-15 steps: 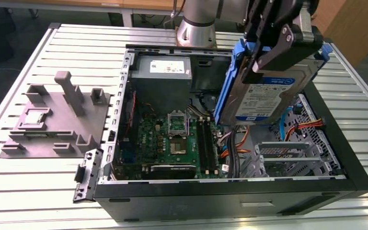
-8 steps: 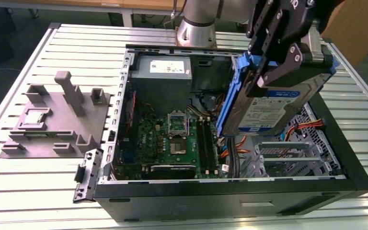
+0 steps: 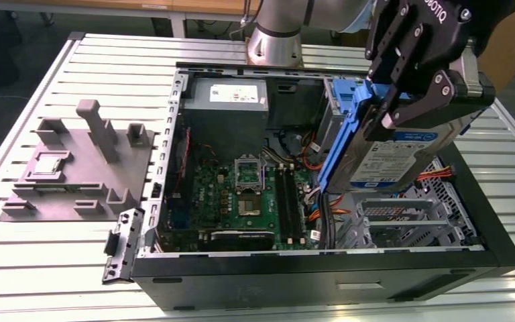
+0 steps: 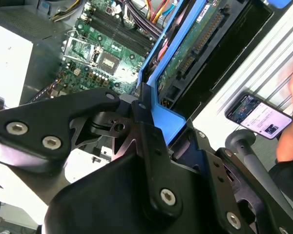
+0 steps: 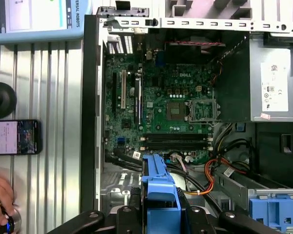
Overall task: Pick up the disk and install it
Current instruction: 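Insert the disk into the insertion slot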
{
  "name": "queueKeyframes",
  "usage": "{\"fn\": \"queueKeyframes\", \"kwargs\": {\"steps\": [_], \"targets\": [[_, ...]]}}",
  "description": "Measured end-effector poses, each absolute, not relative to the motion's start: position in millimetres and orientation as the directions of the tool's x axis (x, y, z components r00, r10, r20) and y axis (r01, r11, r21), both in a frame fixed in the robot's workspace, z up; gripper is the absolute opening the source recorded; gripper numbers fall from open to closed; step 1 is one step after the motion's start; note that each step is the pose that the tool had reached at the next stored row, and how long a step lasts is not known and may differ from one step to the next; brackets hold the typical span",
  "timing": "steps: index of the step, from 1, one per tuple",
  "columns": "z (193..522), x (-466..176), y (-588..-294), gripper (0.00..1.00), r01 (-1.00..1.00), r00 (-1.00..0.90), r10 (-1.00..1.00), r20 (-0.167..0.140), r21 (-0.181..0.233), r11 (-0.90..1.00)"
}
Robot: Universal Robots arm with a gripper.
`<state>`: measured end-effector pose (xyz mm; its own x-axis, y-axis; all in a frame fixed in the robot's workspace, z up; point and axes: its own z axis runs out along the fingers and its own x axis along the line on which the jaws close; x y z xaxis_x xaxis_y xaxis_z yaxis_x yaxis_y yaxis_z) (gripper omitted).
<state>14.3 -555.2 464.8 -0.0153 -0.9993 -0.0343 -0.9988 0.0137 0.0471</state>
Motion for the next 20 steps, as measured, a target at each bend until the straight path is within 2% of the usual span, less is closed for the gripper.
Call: {"fn": "queueKeyframes", "kwargs": {"steps": [14, 20], "targets": [[464, 14, -556, 0.37, -0.999, -0.015, -0.999, -0.035, 0.047, 0.014], [463, 17, -567, 0.37, -0.999, -0.016, -0.999, -0.035, 0.047, 0.014]]}}
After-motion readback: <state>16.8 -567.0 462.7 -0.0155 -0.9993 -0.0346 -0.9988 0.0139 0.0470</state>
